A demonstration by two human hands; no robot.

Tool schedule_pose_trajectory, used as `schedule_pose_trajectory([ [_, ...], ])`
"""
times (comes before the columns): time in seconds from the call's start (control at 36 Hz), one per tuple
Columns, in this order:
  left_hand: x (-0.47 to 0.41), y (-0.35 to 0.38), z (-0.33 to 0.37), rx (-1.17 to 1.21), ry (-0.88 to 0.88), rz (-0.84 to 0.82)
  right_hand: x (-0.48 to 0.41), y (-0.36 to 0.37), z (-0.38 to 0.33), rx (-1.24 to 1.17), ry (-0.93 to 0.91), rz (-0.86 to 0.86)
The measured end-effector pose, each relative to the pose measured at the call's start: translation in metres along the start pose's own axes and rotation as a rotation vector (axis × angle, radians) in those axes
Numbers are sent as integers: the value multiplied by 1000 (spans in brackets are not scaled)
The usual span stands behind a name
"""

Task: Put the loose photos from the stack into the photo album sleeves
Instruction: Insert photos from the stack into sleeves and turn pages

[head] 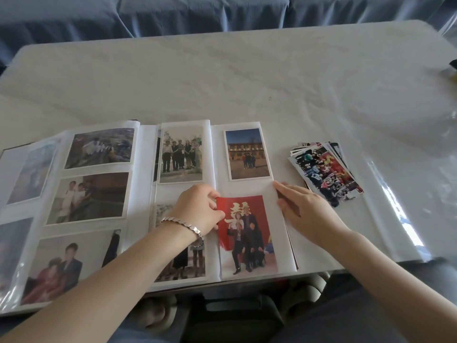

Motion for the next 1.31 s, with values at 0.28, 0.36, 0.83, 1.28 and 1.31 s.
schedule_pose_trajectory([
  [0.28, 5, -8, 1, 62, -70, -137, 0, 1, 2, 6, 0, -4],
  [0.36, 6, -7, 0, 74, -77, -130, 0, 1, 2, 10, 0, -14],
  [0.83, 2, 11, 11, 106, -34, -52, 0, -1, 0, 0, -12, -20],
  [1.28, -1, 13, 6, 19, 42, -17, 0, -2, 1, 11, -3, -19],
  [1.31, -2, 12, 6, 10, 47, -20, 0, -2, 1, 10, -3, -19],
])
Point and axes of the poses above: each hand's wrist, its own x-axis away from the middle knuckle, its own y-axis out of the palm, z = x × y, the point moved 1 cm from there along -x, towards the middle knuckle, and after that the axes turned 6 degrees about -z, right-handed, at the moved point
